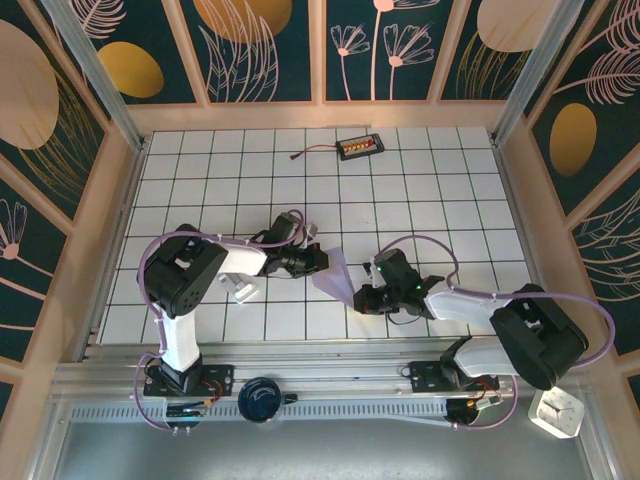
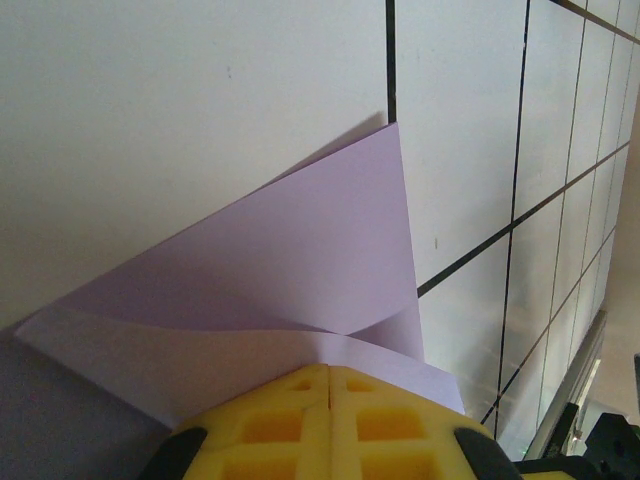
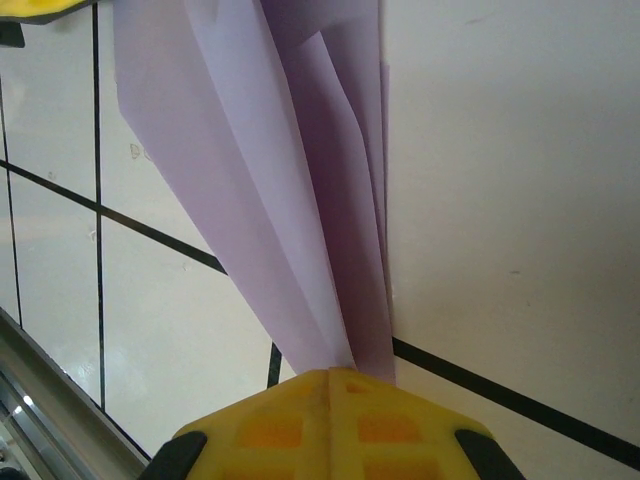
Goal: Fold a paper plane with a square sheet of paper (pick it up from the middle)
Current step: Fourth fold the wing at the center of the table.
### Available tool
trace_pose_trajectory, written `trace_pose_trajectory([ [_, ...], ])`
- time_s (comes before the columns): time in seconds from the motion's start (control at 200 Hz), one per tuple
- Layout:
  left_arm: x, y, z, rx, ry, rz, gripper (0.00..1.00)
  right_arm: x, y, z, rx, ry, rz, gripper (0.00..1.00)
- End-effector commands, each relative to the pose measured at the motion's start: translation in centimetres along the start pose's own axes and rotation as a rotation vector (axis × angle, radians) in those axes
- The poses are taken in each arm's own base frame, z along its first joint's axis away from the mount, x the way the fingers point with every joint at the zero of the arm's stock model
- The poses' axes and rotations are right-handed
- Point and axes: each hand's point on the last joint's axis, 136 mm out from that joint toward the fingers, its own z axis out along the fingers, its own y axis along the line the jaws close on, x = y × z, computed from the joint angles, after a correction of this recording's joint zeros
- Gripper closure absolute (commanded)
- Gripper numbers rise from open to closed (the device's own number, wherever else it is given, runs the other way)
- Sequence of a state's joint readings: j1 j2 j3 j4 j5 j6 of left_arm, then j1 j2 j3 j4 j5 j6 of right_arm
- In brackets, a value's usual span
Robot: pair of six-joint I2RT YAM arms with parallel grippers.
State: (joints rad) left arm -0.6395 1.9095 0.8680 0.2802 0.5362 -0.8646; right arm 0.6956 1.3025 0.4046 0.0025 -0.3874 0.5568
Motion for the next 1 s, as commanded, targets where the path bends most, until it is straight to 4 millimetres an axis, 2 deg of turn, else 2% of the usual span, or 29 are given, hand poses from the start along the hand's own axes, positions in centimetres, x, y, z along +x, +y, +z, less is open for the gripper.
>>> trace_pose_trajectory([
  [0.0, 0.4, 2.2, 0.5, -0.066, 0.018, -0.015, 0.96, -0.8, 0.1, -0.5, 0.002, -0.018, -0.004, 0.94],
  [0.575, 0.5, 2.2, 0.5, -0.066, 0.023, -0.016, 0.96, -1.6, -0.5, -0.5, 0.001, -0.027, 0.022, 0.94],
  [0.991, 0.5, 2.3, 0.6, -0.067, 0.025, -0.017, 0.96, -0.9, -2.3, -0.1, 0.016, -0.003, 0.085, 0.95],
])
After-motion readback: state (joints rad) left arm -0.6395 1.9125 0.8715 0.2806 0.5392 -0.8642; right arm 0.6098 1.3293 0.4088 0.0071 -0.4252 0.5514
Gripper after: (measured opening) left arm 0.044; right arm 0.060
